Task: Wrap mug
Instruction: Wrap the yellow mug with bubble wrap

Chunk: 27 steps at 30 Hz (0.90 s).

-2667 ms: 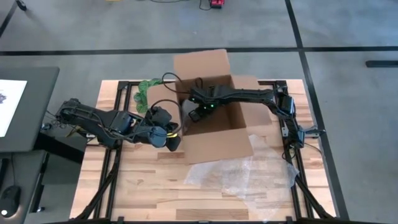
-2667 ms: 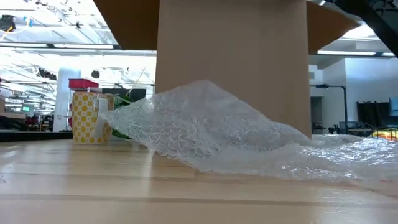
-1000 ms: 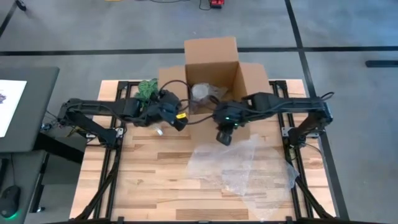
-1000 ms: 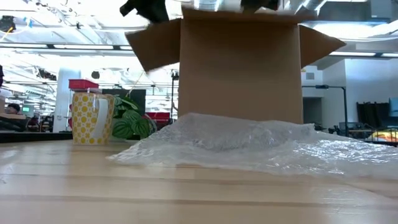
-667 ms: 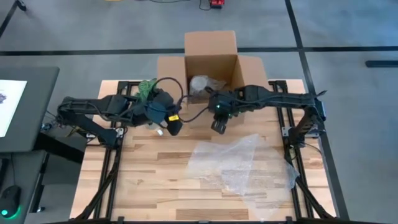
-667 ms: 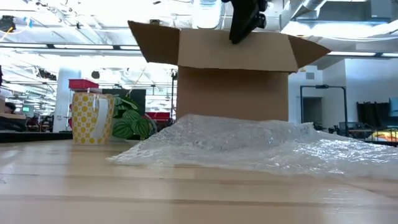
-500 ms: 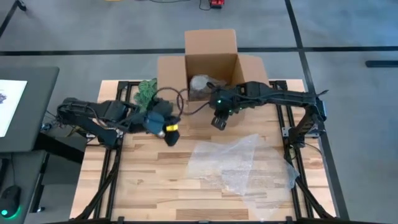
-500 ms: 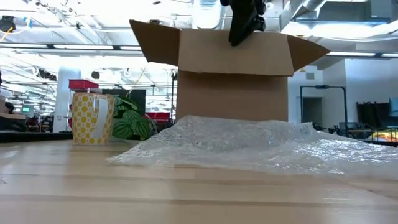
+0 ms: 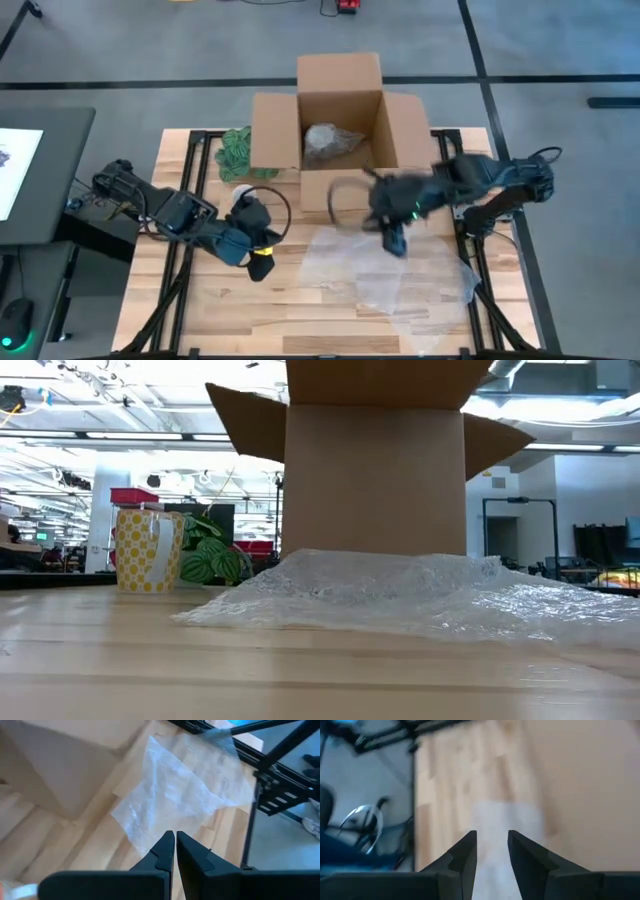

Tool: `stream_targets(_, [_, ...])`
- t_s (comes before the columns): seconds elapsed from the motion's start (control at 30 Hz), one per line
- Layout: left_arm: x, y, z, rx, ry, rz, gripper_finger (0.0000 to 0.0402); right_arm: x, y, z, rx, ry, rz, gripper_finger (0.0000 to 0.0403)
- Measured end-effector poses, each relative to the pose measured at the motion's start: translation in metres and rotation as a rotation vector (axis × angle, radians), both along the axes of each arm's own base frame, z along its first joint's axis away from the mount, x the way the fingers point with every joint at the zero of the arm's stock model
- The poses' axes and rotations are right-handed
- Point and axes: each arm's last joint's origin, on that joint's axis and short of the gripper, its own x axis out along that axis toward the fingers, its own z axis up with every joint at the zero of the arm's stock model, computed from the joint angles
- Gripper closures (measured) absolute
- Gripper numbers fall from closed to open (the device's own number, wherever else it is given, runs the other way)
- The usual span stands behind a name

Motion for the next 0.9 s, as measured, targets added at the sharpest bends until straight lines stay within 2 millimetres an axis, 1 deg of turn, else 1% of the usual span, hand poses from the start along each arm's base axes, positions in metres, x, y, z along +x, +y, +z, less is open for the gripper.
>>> stream_targets(0.07, [0.001,-0.004,-0.003,-0.015,0.011,0.001,0.0402,-0.005,0.022,-0.006,0.041,0.048,0.044,0.0300])
stream_targets(0.17, [0.006,-0.011,-0.012,-0.049,0.069,-0.017,0.0402,-0.006,0.056,-0.023,0.089,0.150,0.089,0.0300])
stream_targets(0.23, [0.010,-0.017,-0.019,-0.070,0.117,-0.026,0.0402,-0.007,0.079,-0.042,0.097,0.225,0.101,0.0300])
stream_targets(0.27, [0.011,-0.021,-0.024,-0.082,0.144,-0.027,0.0402,-0.006,0.088,-0.055,0.097,0.275,0.091,0.0300])
stream_targets(0.33, [0.016,-0.028,-0.034,-0.107,0.204,-0.024,0.0402,-0.005,0.099,-0.086,0.100,0.403,0.041,0.0300])
stream_targets(0.43, [0.026,-0.040,-0.052,-0.136,0.290,-0.029,0.0402,-0.003,0.104,-0.133,0.113,0.531,-0.033,0.0300])
stream_targets(0.5, [0.032,-0.049,-0.062,-0.149,0.331,-0.039,0.0402,-0.001,0.103,-0.161,0.157,0.552,-0.069,0.0300])
stream_targets(0.57, [0.036,-0.056,-0.071,-0.162,0.367,-0.057,0.0402,0.002,0.100,-0.183,0.201,0.562,-0.096,0.0300])
stream_targets(0.67, [0.039,-0.068,-0.083,-0.168,0.424,-0.091,0.0402,0.003,0.095,-0.208,0.248,0.568,-0.119,0.0300])
stream_targets(0.8, [0.037,-0.080,-0.090,-0.163,0.449,-0.104,0.0402,0.013,0.094,-0.242,0.298,0.551,-0.072,0.0296])
stream_targets(0.9, [0.032,-0.084,-0.089,-0.169,0.448,-0.102,0.0402,0.024,0.099,-0.257,0.312,0.520,0.029,0.0268])
